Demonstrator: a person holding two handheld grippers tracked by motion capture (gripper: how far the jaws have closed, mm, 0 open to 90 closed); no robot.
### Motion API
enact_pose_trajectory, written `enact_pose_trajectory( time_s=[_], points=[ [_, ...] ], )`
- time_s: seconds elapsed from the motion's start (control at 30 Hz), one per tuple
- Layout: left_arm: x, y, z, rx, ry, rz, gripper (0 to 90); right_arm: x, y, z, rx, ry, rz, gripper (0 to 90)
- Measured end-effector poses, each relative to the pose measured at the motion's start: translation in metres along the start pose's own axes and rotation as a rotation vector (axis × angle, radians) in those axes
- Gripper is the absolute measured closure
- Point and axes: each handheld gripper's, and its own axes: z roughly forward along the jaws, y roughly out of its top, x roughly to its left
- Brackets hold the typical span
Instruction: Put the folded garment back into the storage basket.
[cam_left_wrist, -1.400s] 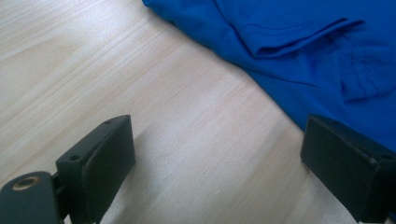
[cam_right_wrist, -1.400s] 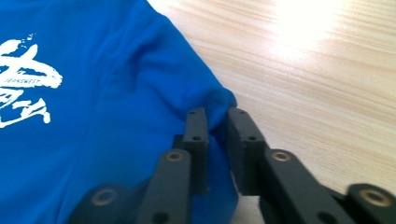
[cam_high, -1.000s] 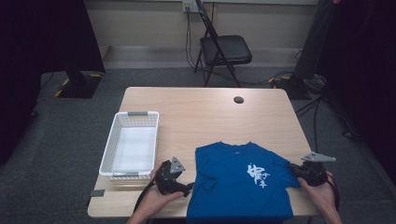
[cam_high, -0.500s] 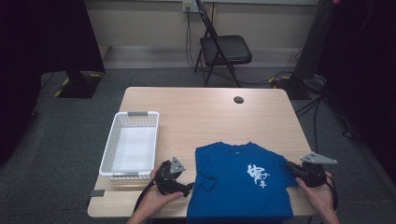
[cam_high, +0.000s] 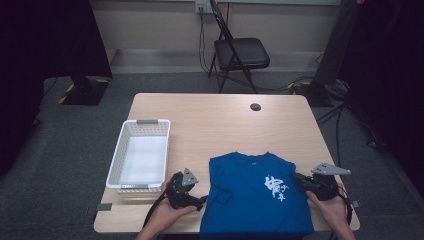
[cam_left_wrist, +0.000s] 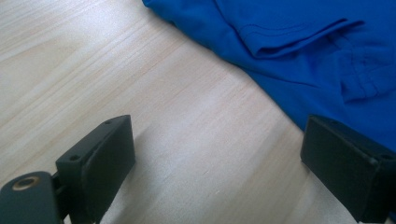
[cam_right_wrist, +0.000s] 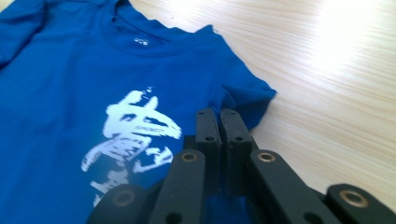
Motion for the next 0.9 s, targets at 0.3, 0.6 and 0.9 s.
enact_pose_trajectory(
  time_s=[0.3, 0.6, 0.9],
  points=[
    [0.000, 0.000, 0.000, -0.002, 0.000, -0.003, 9.1, 0.016, 0.009, 0.014, 0.023, 0.044, -0.001, 87.1],
    [0.000, 0.000, 0.000, -0.001, -0.001, -0.001, 9.1, 0.032, 0.016, 0.027, 0.047, 0.112, -0.005, 83.8],
    [0.000, 0.000, 0.000, -0.001, 0.001, -0.003, 9.1, 0.045, 0.030, 0.038, 0.033, 0.206, 0.028, 87.1]
  ],
)
